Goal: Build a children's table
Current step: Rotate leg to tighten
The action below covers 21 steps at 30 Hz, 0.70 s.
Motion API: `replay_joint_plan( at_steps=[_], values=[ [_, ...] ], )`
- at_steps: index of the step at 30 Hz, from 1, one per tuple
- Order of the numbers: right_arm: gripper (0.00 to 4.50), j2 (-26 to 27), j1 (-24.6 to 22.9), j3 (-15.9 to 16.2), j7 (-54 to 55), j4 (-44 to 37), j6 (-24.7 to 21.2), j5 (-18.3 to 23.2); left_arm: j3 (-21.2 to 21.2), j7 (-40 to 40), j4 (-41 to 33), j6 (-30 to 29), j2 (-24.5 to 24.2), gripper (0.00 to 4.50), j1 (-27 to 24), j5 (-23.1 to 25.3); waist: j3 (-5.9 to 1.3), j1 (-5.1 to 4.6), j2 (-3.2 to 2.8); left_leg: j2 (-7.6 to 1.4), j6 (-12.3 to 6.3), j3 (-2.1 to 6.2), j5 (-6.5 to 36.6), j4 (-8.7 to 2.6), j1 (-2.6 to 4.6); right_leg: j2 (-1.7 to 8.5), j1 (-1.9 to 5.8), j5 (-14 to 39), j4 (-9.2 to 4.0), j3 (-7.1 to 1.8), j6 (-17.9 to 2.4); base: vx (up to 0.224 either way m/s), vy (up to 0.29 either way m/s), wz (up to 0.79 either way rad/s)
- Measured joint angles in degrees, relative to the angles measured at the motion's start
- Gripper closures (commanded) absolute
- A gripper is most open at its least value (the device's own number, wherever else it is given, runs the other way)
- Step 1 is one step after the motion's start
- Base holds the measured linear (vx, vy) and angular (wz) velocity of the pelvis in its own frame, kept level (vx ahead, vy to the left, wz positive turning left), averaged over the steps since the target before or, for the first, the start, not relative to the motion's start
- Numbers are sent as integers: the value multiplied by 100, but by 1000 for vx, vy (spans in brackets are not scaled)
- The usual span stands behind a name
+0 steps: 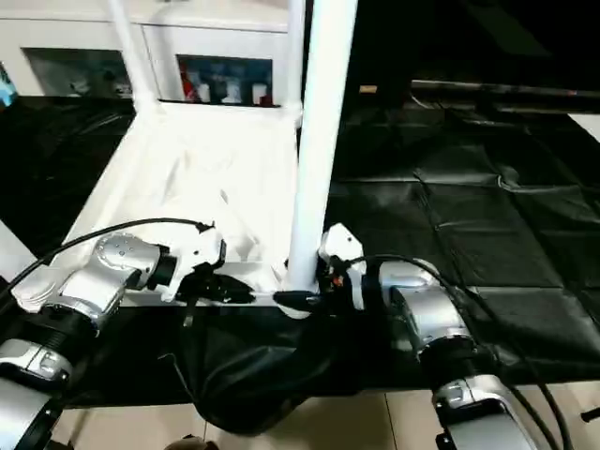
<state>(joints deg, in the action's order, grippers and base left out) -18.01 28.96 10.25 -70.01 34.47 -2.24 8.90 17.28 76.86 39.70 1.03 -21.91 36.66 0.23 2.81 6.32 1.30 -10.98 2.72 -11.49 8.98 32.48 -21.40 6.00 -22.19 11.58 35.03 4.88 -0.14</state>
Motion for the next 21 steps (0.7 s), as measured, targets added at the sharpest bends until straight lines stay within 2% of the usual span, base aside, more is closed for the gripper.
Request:
replay_joint_plan(
  at_steps=[6, 9, 14, 18, 21],
  values=[
    [183, 36, -41, -64, 27, -45, -132, 28, -8, -34, -1, -4, 58, 450, -3, 0, -1, 5, 1, 0, 0, 0, 0, 0, 0, 0, 0, 0, 2, 1, 0, 0, 0, 0],
    [189, 216, -151, -226, 442, -52, -197, 74, -28, -281, 62, 6, 119, 450, 10, 56, -4, 1, 5, 0, 0, 0, -1, 7, 9, 0, 4, -2, 10, -3, -1, 0, 0, 0],
    [189, 833, -95, -821, 2339, 352, -170, 60, -128, -1450, 580, -196, 593, 450, 328, 273, -4, -107, 34, 2, 8, 1, -7, 12, 30, 0, 15, 4, 2, -15, 12, 0, 0, 0],
    [189, 1364, 169, -1224, 3912, 751, -132, 4, -201, -2382, 916, -478, 1030, 450, 583, 411, -7, -140, 37, 8, 8, 0, -7, 15, 34, 0, 16, 7, 2, -28, 23, 0, 0, 0],
    [189, 1523, 320, -1309, 4652, 907, -90, -124, -232, -2856, 1068, -617, 1309, 450, 697, 473, -13, -139, 30, 15, 8, -5, -7, 15, 37, 0, 17, -1, 0, -45, 14, 0, 0, 0]
  ],
)
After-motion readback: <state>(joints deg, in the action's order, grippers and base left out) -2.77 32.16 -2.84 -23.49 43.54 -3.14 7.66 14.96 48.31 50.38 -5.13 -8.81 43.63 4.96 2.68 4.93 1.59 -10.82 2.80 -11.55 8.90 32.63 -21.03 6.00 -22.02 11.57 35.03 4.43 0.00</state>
